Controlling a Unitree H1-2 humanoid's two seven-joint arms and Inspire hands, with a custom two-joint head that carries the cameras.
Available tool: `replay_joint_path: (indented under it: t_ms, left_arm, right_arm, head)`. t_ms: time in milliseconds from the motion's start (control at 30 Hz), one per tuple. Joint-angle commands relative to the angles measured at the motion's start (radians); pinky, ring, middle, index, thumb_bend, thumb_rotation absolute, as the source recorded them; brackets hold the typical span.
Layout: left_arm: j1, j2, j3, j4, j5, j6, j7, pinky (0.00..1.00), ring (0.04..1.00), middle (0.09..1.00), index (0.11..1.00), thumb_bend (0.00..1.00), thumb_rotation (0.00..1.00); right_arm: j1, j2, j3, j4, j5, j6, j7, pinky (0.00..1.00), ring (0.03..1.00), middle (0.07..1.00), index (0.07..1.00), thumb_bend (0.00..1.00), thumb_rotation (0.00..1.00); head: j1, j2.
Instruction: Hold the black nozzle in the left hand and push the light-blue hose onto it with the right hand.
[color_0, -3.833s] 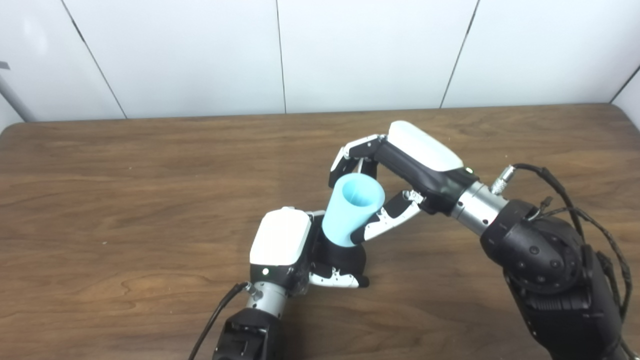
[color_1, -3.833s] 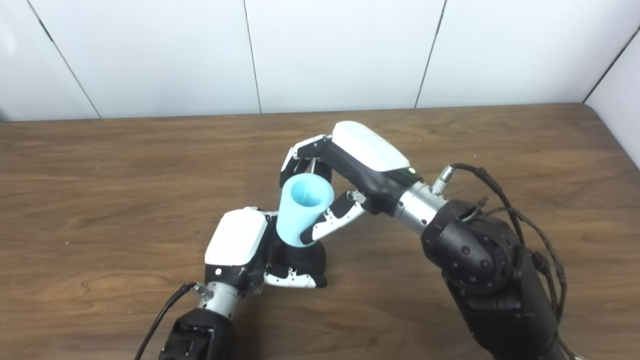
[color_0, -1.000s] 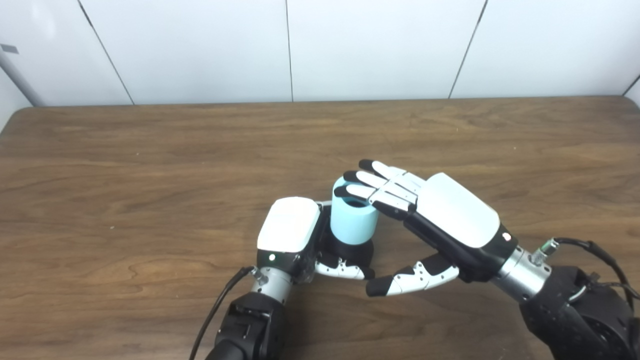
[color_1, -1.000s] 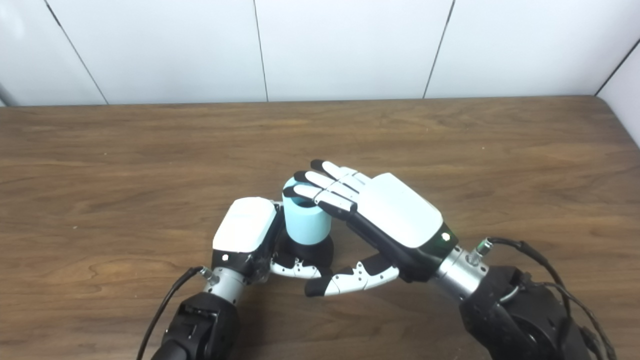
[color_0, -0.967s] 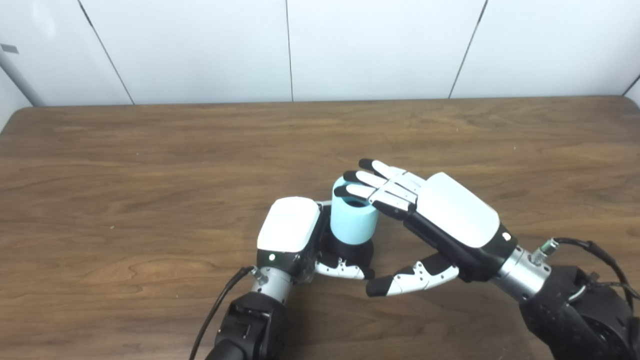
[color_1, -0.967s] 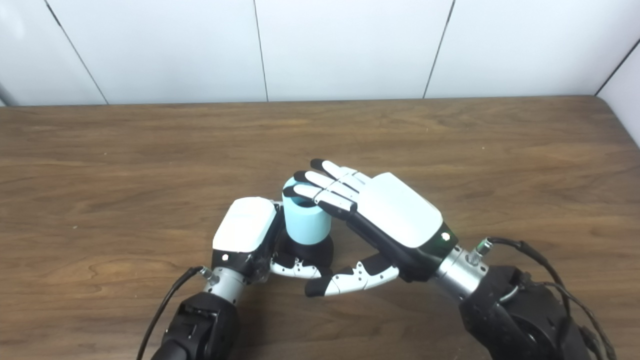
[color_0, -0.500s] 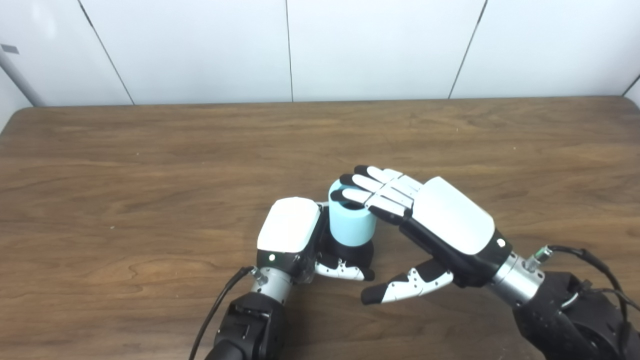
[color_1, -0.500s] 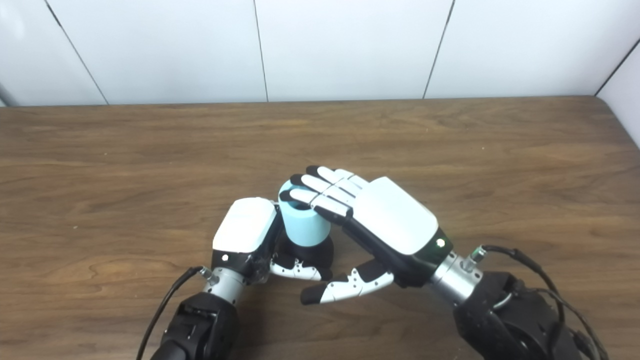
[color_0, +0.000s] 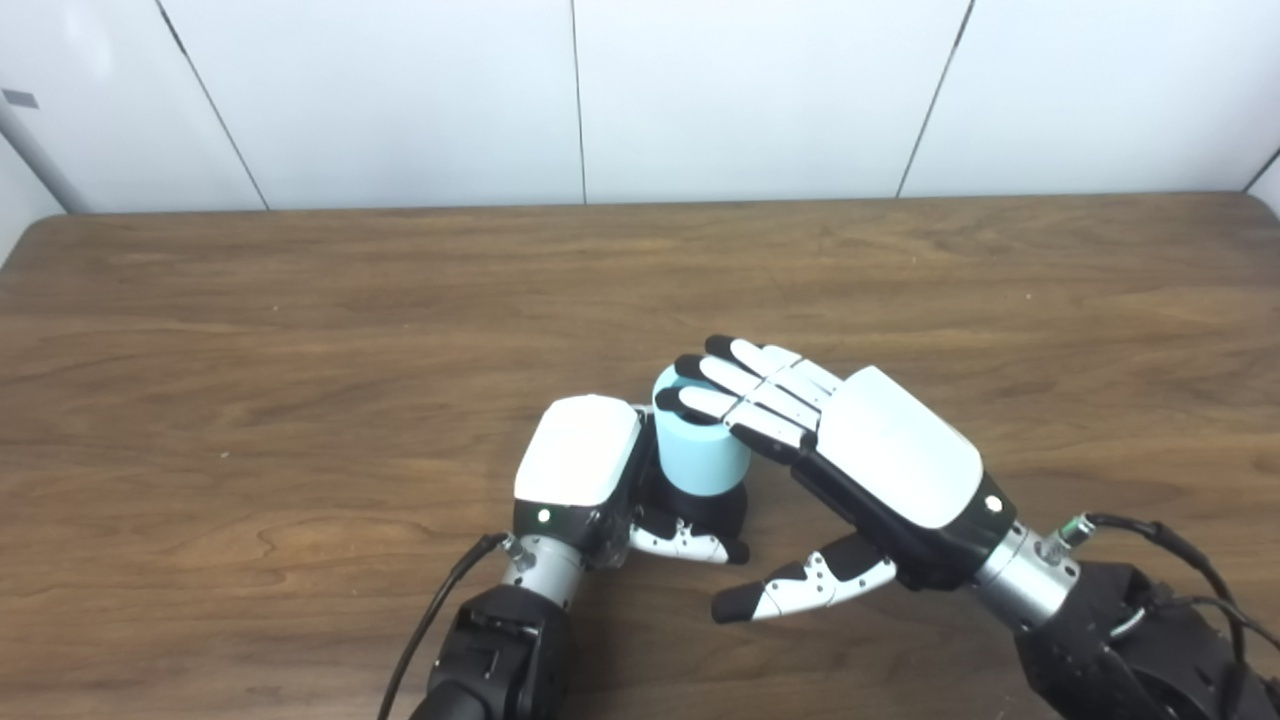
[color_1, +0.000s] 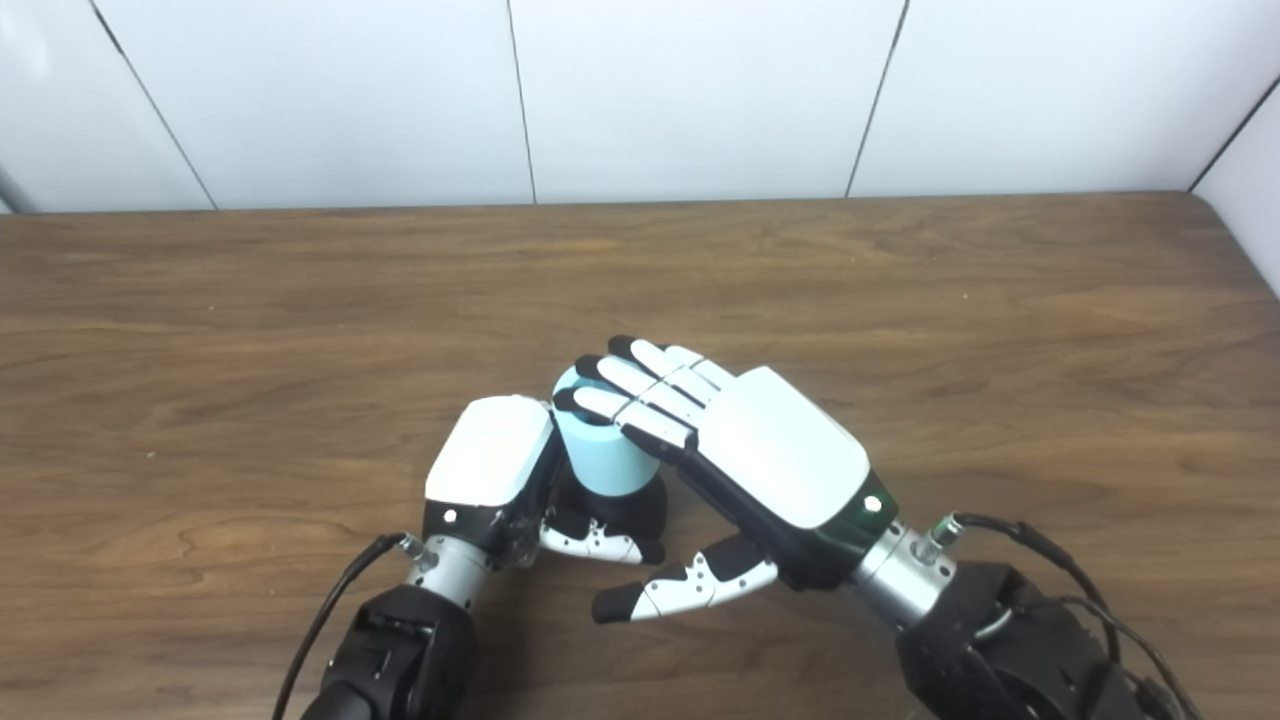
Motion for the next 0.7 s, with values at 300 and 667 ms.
replay_joint_path:
  t_ms: [300,667]
  left_arm:
    - [0.006,-0.006,-0.007,0.003,0.020,0.016,-0.070,0.76,0.639,0.517,0.477,0.52,0.00]
    - [0.003,-0.004,0.000,0.003,0.016,0.010,-0.076,0.76,0.622,0.501,0.484,0.52,0.00]
  right_arm:
    - [0.082,-0.071,0.008,0.060,-0.011,-0.043,0.022,0.90,0.946,0.907,0.864,0.57,0.90]
    - [0.119,-0.086,-0.013,0.082,-0.019,-0.067,-0.017,0.90,0.945,0.932,0.892,0.56,0.91]
  head:
    - [0.000,0.001]
    - [-0.006,0.005]
